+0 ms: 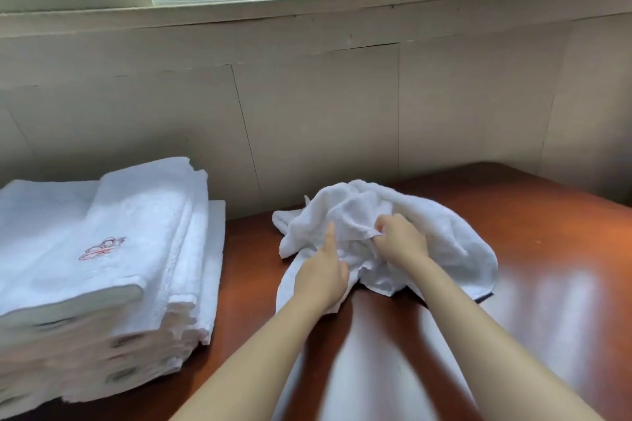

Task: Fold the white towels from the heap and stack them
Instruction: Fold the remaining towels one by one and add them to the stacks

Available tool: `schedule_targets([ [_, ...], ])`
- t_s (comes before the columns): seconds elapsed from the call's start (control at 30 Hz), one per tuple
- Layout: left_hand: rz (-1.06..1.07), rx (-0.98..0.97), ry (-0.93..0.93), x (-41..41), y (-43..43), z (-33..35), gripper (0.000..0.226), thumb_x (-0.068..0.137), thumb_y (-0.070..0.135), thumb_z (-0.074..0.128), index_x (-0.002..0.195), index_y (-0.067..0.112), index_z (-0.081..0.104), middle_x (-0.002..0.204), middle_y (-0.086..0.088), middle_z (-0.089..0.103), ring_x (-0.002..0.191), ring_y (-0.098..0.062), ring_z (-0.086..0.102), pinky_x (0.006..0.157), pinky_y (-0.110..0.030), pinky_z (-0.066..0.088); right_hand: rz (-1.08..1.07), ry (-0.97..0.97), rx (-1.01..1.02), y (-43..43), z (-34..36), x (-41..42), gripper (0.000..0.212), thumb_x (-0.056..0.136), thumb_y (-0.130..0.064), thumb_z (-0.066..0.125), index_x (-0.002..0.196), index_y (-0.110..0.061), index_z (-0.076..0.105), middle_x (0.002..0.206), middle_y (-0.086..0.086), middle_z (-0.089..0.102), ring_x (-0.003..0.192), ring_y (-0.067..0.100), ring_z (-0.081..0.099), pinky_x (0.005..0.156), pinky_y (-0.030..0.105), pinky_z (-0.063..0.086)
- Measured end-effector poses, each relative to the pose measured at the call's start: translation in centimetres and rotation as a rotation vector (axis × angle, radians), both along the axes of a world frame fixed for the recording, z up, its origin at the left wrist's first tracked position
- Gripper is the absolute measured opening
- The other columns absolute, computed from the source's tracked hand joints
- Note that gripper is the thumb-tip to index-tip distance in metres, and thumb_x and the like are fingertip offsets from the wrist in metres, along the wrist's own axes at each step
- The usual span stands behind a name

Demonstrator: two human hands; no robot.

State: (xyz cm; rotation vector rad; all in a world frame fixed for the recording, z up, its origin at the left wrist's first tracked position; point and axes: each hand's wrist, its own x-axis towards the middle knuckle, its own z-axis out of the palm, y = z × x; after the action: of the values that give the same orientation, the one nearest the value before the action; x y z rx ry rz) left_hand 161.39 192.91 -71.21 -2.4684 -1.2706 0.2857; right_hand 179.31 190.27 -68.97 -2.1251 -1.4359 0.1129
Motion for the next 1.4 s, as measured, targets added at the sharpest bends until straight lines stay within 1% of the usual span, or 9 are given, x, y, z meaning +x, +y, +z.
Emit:
schedule_targets([
  [0.07, -0.051, 0.112, 0.03, -0.9, -0.7, 0.8, 0.04, 0.083, 0.003, 0.046, 0.107, -0.026, 0.034, 0.096, -0.016, 0.058, 0.097, -0.046, 0.054, 0.096, -0.08, 0.022, 0.114, 0.083, -0.042, -1.4, 0.3, -1.9, 0.023, 0.089, -0.028, 0.054, 0.067, -0.021, 0.051, 0.072, -0.007, 0.046, 0.086, 0.02, 0.051, 0.071, 0.031, 0.033],
  [0.2, 0.076, -0.363, -0.861, -1.9, -4.3, 2.4, 0.06, 0.092, 0.011, 0.042, 0.148, 0.023, 0.023, 0.116, -0.006, 0.063, 0.1, -0.028, 0.06, 0.087, -0.036, 0.046, 0.297, 0.138, -0.017, -6.3, 1.2, -8.1, 0.045, 0.082, -0.032, 0.06, 0.045, -0.021, 0.037, 0.063, -0.006, 0.038, 0.078, 0.022, 0.045, 0.068, 0.032, 0.034],
  [0.37, 0.075, -0.374, -0.721, -8.9, -9.5, 2.5, 0.038, 0.088, 0.027, 0.039, 0.12, 0.043, 0.051, 0.119, -0.003, 0.062, 0.107, -0.032, 0.058, 0.084, -0.038, 0.047, 0.502, 0.398, -0.1, -12.5, 2.7, -13.5, 0.043, 0.088, -0.027, 0.057, 0.049, -0.02, 0.04, 0.059, -0.001, 0.043, 0.057, 0.009, 0.04, 0.056, 0.027, 0.032],
  [0.57, 0.031, -0.453, -0.543, -17.8, -16.3, 1.5, 0.026, 0.086, 0.019, 0.045, 0.101, 0.028, 0.065, 0.117, 0.0, 0.036, 0.119, -0.028, 0.044, 0.094, -0.033, 0.042, 0.709, 0.052, -0.469, -18.2, 3.2, -19.8, 0.045, 0.096, -0.043, 0.046, 0.058, -0.019, 0.039, 0.061, -0.006, 0.042, 0.065, 0.015, 0.042, 0.053, 0.015, 0.029],
  [0.7, -0.238, -0.11, -0.494, -22.3, -19.5, 2.5, 0.018, 0.048, 0.021, 0.078, 0.065, 0.022, 0.073, 0.105, 0.001, 0.067, 0.094, -0.016, 0.067, 0.071, -0.019, 0.053, 0.799, 0.075, -0.517, -20.8, 2.9, -24.3, 0.046, 0.096, -0.043, 0.047, 0.058, -0.021, 0.035, 0.061, -0.007, 0.037, 0.056, 0.007, 0.036, 0.05, 0.017, 0.027],
  [0.87, 0.065, -0.281, -0.376, -27.4, -20.8, 2.1, 0.015, 0.074, 0.008, 0.052, 0.082, 0.003, 0.063, 0.09, -0.014, 0.061, 0.087, -0.03, 0.051, 0.078, -0.035, 0.037, 0.862, 0.282, -0.504, -22.6, 2.1, -26.8, 0.023, 0.093, -0.033, 0.054, 0.076, -0.019, 0.059, 0.076, -0.004, 0.059, 0.071, 0.009, 0.055, 0.065, 0.017, 0.043],
  [1.07, 0.196, -0.151, -0.719, -35.3, -23.2, -0.4, 0.032, 0.065, 0.008, 0.037, 0.07, 0.003, 0.068, 0.085, -0.008, 0.062, 0.088, -0.027, 0.056, 0.072, -0.031, 0.038, 0.508, -0.229, -0.191, -22.1, -1.4, -24.5, 0.036, 0.092, -0.018, 0.043, 0.127, -0.021, 0.052, 0.128, 0.002, 0.051, 0.121, 0.025, 0.041, 0.1, 0.032, 0.035],
  [1.2, 0.264, -0.042, -0.95, -38.8, -24.8, -2.1, 0.034, 0.065, -0.015, 0.053, 0.063, 0.013, 0.07, 0.082, 0.001, 0.065, 0.087, -0.028, 0.059, 0.077, -0.032, 0.042, 0.5, -0.377, -0.349, -22.1, -2.2, -23.8, 0.024, 0.087, -0.012, 0.041, 0.107, -0.023, 0.047, 0.124, 0.0, 0.049, 0.126, 0.022, 0.035, 0.107, 0.046, 0.024],
  [1.4, 0.395, -0.032, -0.73, -40.9, -25.8, 0.0, 0.036, 0.083, -0.002, 0.056, 0.083, 0.027, 0.077, 0.11, 0.014, 0.062, 0.113, -0.01, 0.049, 0.098, -0.031, 0.035, 0.519, -0.461, -0.208, -23.2, -2.1, -25.8, 0.016, 0.087, -0.005, 0.037, 0.086, -0.02, 0.03, 0.094, 0.001, 0.051, 0.102, 0.027, 0.056, 0.096, 0.039, 0.034],
])
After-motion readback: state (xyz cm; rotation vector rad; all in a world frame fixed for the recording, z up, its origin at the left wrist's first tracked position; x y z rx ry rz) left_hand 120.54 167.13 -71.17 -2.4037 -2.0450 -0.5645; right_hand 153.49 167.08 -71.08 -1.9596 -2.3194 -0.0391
